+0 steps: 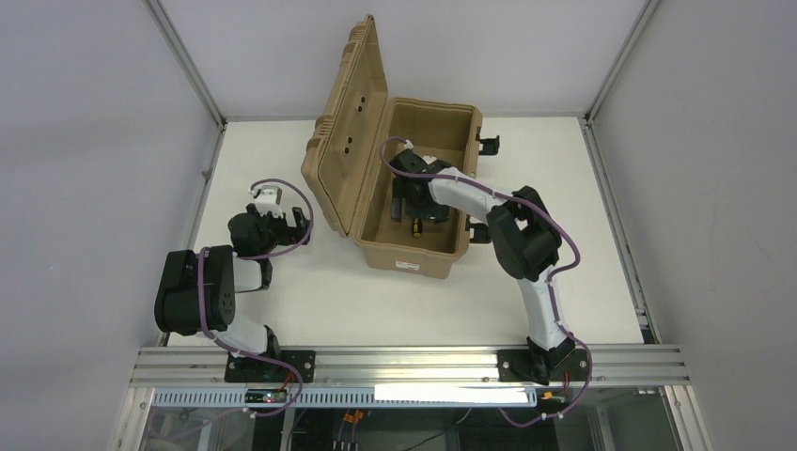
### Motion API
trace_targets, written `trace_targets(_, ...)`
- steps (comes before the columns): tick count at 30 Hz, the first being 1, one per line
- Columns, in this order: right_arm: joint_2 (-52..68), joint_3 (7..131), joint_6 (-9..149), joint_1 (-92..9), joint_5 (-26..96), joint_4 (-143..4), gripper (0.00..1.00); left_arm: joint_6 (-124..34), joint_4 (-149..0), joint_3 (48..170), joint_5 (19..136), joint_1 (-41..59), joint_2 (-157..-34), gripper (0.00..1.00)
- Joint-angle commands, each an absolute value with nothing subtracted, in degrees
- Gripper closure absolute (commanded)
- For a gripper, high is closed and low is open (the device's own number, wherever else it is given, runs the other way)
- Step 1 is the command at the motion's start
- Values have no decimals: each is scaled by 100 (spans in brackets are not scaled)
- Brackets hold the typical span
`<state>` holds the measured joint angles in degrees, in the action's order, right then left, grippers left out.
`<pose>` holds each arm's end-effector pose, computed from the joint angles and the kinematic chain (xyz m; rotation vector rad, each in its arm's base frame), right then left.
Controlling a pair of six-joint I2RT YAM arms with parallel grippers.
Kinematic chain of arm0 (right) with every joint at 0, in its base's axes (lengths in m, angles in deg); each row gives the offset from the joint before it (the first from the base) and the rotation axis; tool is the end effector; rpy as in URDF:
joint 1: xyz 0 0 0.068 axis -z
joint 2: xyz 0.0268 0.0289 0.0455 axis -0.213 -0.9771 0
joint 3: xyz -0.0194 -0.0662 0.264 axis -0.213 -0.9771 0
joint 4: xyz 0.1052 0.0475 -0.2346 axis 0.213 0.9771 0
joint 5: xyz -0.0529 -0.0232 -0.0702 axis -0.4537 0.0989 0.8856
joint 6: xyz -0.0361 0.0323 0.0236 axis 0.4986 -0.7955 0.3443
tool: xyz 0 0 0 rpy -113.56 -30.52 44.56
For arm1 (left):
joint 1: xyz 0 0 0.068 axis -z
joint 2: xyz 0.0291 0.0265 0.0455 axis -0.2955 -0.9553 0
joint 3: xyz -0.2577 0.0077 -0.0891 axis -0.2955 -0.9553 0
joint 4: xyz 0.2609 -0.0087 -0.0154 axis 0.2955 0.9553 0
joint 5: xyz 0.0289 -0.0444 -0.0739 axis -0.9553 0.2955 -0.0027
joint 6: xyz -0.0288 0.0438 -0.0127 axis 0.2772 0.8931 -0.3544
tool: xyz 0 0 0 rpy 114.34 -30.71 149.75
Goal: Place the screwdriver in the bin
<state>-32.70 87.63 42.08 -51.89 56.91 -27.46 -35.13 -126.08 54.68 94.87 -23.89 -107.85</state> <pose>0.3456 0.2741 0.1775 -0.0569 2.7096 0.0090 0.2516 0.0141 0.1356 0.1704 1.8438 -0.3578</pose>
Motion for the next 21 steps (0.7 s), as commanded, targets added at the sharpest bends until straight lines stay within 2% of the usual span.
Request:
trace_targets(1, -3065, 8900, 4212, -5246, 5866, -2757, 1, -3406, -12743, 5543, 9491, -2334, -10701, 1)
trace_targets(9, -2838, 9112, 4221, -5245, 6008, -2528, 1, -3406, -12743, 5545, 9492, -2334, -10701, 1)
trace_targets(21, -2457, 10578, 4514, -5246, 6422, -1286, 1, -3406, -12743, 5545, 9492, -2334, -10700, 1)
